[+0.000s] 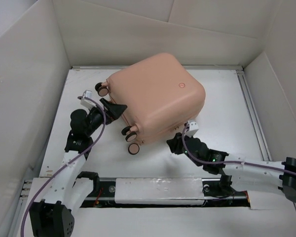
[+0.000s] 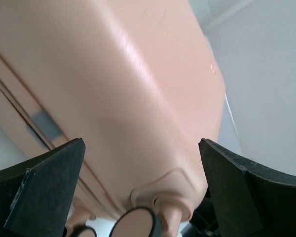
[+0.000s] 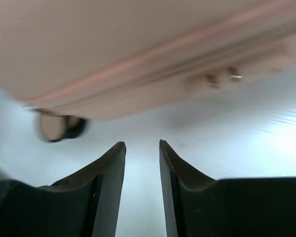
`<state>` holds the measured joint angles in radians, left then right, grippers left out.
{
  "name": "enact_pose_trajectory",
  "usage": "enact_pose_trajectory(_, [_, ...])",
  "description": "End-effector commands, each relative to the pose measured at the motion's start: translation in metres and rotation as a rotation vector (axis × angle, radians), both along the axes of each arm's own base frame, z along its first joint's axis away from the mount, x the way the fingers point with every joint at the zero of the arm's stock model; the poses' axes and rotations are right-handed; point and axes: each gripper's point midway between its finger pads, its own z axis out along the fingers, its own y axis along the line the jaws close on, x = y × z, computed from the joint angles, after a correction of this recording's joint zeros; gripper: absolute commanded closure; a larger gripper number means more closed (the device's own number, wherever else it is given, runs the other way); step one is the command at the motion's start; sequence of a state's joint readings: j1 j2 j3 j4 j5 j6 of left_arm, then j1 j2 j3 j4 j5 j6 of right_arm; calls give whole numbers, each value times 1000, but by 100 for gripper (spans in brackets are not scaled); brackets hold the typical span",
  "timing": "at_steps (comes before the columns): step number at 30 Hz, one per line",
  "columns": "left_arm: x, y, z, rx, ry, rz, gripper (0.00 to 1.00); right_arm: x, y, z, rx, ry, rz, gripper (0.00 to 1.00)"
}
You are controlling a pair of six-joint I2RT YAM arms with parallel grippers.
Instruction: Pack the luggage
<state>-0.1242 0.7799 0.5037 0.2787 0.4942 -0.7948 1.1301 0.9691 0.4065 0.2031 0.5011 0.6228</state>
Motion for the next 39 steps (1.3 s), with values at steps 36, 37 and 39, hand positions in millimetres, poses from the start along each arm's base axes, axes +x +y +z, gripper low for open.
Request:
enact_pose_trajectory(36, [129, 54, -2, 49, 95, 259, 7, 91, -111, 27, 88, -95, -105, 45])
enact_pose_trajectory(37, [132, 48, -3, 66, 97, 242, 7, 86, -104, 21, 84, -83, -79, 45])
enact_pose_trajectory(39, [141, 41, -11, 91, 124, 207, 9, 71, -85, 18, 79, -83, -3, 46])
